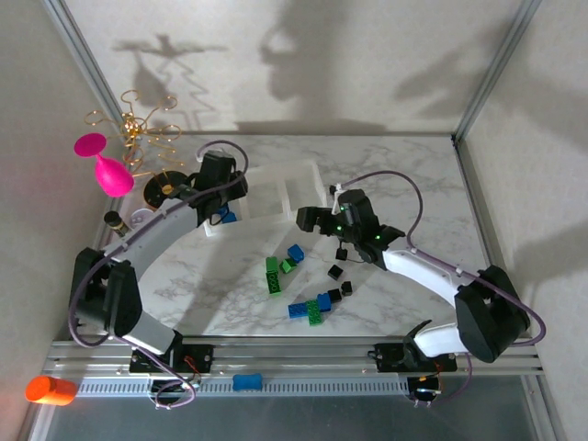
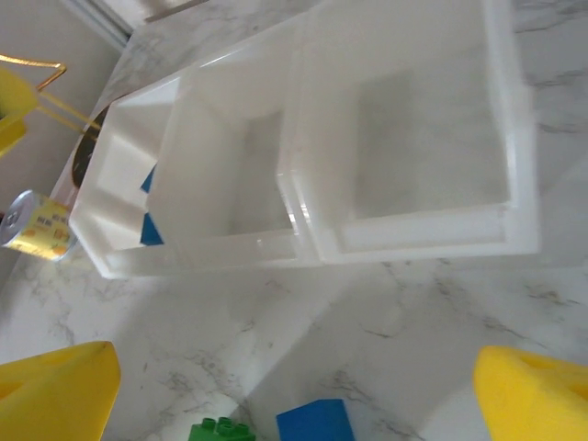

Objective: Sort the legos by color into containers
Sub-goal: Pick up the lego from the center of the table.

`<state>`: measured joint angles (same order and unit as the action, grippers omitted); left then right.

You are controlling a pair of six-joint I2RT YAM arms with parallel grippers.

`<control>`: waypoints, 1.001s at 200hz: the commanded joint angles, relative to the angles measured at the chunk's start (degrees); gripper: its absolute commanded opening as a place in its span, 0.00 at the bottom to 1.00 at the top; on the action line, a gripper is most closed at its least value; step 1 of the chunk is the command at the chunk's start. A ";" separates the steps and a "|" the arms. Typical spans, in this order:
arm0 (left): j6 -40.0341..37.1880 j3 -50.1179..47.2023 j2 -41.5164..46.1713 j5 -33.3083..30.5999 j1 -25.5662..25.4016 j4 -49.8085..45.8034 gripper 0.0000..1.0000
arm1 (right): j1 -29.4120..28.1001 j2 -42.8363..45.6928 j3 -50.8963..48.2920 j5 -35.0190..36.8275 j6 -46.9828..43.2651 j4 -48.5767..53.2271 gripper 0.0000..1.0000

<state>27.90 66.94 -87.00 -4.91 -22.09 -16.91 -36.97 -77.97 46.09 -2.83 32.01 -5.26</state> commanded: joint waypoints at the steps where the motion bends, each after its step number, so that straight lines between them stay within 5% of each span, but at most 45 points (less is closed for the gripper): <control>1: -1.86 -1.10 1.95 2.26 -4.77 -3.95 0.51 | 0.89 2.87 -2.37 0.60 1.74 2.65 0.99; 75: 7.15 -6.16 -0.84 5.04 -16.74 -2.54 0.56 | 2.05 7.80 -8.41 0.76 4.56 6.48 0.99; 200: 8.93 -3.07 -13.47 8.07 -24.09 -1.71 0.65 | 4.71 9.85 -13.90 0.02 7.28 5.61 0.99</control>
<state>36.71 61.49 -98.08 2.33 -44.73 -19.07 -32.86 -68.40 33.04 -3.03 38.41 0.86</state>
